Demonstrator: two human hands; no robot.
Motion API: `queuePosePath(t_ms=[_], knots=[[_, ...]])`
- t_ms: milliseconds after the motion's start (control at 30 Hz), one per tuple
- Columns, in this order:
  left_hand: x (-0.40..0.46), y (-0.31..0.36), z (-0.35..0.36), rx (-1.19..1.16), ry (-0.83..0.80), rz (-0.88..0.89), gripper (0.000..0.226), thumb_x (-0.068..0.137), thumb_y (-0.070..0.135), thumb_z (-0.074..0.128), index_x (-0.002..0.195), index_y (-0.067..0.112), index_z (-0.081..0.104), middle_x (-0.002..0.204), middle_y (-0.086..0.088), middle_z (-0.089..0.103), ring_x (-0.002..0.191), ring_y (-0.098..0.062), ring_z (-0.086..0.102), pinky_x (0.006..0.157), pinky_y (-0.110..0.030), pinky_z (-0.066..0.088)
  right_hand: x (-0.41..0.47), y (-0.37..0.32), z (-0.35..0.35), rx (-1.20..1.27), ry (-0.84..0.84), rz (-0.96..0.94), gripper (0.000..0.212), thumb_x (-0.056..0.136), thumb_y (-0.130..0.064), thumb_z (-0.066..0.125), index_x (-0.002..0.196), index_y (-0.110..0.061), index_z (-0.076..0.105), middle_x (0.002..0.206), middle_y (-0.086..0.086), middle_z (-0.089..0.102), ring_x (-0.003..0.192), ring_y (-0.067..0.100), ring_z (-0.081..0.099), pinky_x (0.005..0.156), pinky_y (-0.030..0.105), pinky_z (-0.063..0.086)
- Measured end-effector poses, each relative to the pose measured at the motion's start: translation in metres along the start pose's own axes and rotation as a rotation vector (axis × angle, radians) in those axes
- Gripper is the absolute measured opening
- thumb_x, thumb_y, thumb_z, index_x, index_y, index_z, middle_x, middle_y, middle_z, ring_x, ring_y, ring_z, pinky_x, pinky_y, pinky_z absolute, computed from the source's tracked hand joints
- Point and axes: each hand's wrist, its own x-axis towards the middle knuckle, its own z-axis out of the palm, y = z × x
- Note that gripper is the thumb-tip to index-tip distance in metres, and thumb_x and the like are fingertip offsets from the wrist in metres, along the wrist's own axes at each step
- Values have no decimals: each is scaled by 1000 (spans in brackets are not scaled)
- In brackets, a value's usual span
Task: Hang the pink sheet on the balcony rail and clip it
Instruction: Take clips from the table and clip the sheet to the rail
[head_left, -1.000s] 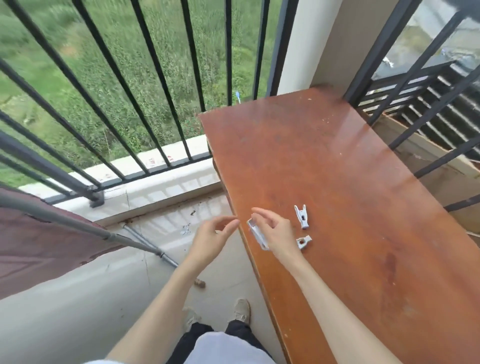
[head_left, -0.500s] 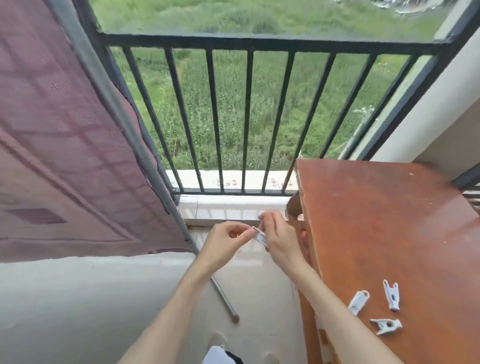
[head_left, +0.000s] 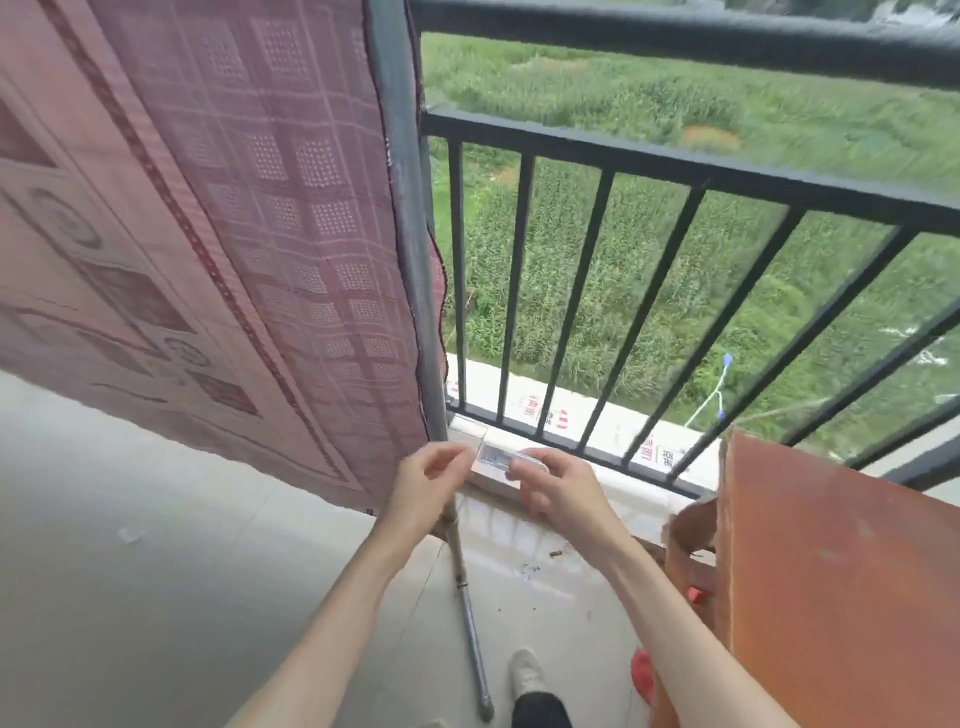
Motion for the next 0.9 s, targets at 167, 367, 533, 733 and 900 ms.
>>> queuePosePath(t_ms=[167,367,533,733,900], knots=[[22,16,-9,58,535,123,28,82,21,68,106,20,54,97,2,59,83,-10,56,67,-5,39,52,-45,1,-38,-53,-119,13,87,-17,62,97,-9,64,78,-3,62,74,13,57,75,24,50],[41,45,2,113,592,216,46,83,20,67,126,16,51,114,1,59,101,-13,56,88,-20,45,95,-99,24,-10,-177,-267,34,98,-37,34,109,-10,52,111,6,63,105,15,60,93,28,47],[42,63,11,103,733,257,9,83,14,66,90,17,61,87,1,63,78,-8,59,66,-2,40,102,-115,47,21,-363,-304,47,99,-42,25,120,-7,49,120,8,60,103,12,63,82,19,52],[29,60,14,82,865,263,14,87,10,61,75,12,55,70,11,57,70,3,56,62,-1,38,96,-104,45,67,-374,-348,45,100,-36,29,113,2,48,93,5,62,76,0,67,67,12,50],[25,62,22,147,894,341,8,89,9,58,86,17,57,84,6,61,79,1,56,69,-3,39,90,-99,38,96,-367,-381,44,99,-36,30,106,3,49,106,13,63,98,14,66,80,19,54]])
